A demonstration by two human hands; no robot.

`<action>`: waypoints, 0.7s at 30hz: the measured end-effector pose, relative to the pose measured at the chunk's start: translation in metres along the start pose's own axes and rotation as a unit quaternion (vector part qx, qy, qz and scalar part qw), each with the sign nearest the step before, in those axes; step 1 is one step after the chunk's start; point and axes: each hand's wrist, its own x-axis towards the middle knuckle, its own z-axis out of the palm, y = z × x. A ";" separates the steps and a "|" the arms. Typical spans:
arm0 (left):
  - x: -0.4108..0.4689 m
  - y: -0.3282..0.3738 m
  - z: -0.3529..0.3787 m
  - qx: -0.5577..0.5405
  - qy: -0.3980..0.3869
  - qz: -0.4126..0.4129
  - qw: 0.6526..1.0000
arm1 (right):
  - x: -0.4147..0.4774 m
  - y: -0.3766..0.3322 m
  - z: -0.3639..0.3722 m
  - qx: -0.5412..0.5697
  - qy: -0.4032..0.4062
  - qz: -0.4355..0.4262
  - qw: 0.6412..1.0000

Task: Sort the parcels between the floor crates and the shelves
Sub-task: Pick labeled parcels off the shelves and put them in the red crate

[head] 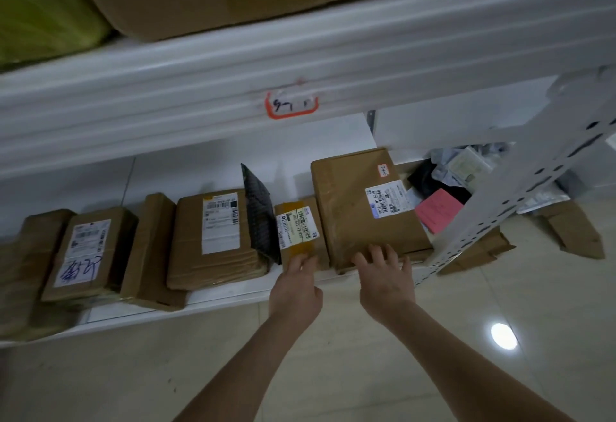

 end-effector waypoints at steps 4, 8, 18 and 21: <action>-0.011 -0.010 0.003 -0.086 0.049 -0.044 0.994 | 0.005 -0.021 -0.007 0.039 0.006 -0.009 0.999; -0.013 -0.016 0.003 -0.210 0.070 -0.146 0.964 | 0.006 -0.042 -0.006 0.097 0.022 -0.051 0.994; -0.014 -0.022 -0.026 -0.192 0.242 -0.100 0.946 | 0.014 -0.053 -0.009 0.109 0.010 -0.048 0.993; 0.006 -0.032 -0.054 -0.148 0.320 -0.105 0.930 | 0.019 -0.062 -0.021 0.169 0.054 -0.045 0.983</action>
